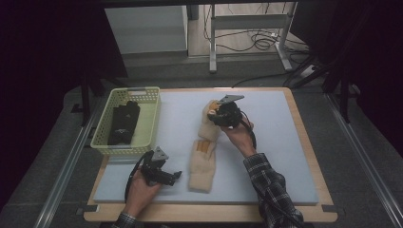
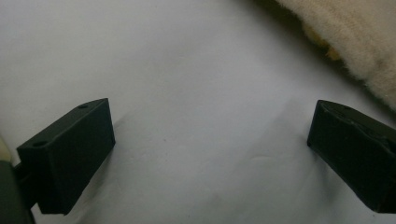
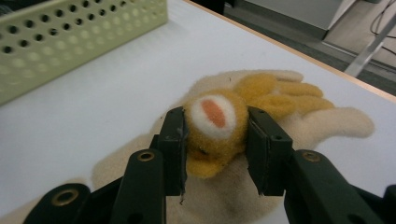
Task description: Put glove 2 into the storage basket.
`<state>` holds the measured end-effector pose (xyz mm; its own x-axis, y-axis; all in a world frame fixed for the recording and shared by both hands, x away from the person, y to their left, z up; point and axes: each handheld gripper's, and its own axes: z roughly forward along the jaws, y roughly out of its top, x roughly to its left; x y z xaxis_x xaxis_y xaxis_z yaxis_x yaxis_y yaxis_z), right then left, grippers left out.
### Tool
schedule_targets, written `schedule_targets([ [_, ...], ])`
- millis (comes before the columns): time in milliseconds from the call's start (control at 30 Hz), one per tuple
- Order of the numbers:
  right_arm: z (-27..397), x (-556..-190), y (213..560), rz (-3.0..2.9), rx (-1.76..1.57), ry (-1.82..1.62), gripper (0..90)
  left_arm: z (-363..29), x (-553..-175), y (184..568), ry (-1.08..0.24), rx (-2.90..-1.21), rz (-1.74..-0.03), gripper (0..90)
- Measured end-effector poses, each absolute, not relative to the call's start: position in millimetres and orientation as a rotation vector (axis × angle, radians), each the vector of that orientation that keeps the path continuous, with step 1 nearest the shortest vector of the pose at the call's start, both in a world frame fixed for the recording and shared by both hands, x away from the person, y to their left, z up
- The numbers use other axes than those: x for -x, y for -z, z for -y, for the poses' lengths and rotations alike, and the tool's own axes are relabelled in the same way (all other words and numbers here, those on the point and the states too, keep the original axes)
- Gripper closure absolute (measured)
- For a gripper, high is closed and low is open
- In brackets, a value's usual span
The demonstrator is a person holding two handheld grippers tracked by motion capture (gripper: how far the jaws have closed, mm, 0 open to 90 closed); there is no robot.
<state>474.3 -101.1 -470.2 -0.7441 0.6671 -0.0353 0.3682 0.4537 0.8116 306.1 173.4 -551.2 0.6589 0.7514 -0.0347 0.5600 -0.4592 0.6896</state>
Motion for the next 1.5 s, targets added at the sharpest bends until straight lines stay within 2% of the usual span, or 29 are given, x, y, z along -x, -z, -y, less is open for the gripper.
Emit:
schedule_targets([
  [467, 117.2, -432.3, 441.2, -2.376, -0.820, -1.307, 60.5, -173.2, -305.9, 551.2, -0.360, -2.186, -1.012, 0.7],
  [967, 109.9, -356.3, 431.9, -2.546, -0.731, -1.378, 60.3, -172.8, -305.8, 551.4, -0.358, -2.179, -1.017, 0.7],
  [1067, 97.4, -338.6, 446.3, -2.612, -0.694, -1.364, 60.0, -172.7, -305.9, 551.4, -0.359, -2.177, -1.017, 0.7],
  [1300, 85.3, -334.9, 490.8, -2.639, -0.674, -1.190, 58.6, -172.7, -305.9, 551.6, -0.363, -2.176, -1.016, 0.7],
  [1333, 85.6, -335.9, 501.4, -2.655, -0.691, -1.187, 56.8, -172.6, -305.8, 551.6, -0.361, -2.176, -1.018, 0.7],
  [1433, 86.4, -334.9, 506.9, -2.654, -0.705, -1.212, 54.8, -172.8, -305.8, 551.5, -0.361, -2.179, -1.016, 0.7],
  [1467, 86.8, -332.9, 509.1, -2.648, -0.714, -1.220, 50.3, -172.8, -305.8, 551.5, -0.361, -2.180, -1.016, 0.7],
  [1500, 86.8, -332.9, 509.1, -2.648, -0.714, -1.220, 50.3, -172.8, -305.8, 551.5, -0.361, -2.180, -1.016, 0.7],
])
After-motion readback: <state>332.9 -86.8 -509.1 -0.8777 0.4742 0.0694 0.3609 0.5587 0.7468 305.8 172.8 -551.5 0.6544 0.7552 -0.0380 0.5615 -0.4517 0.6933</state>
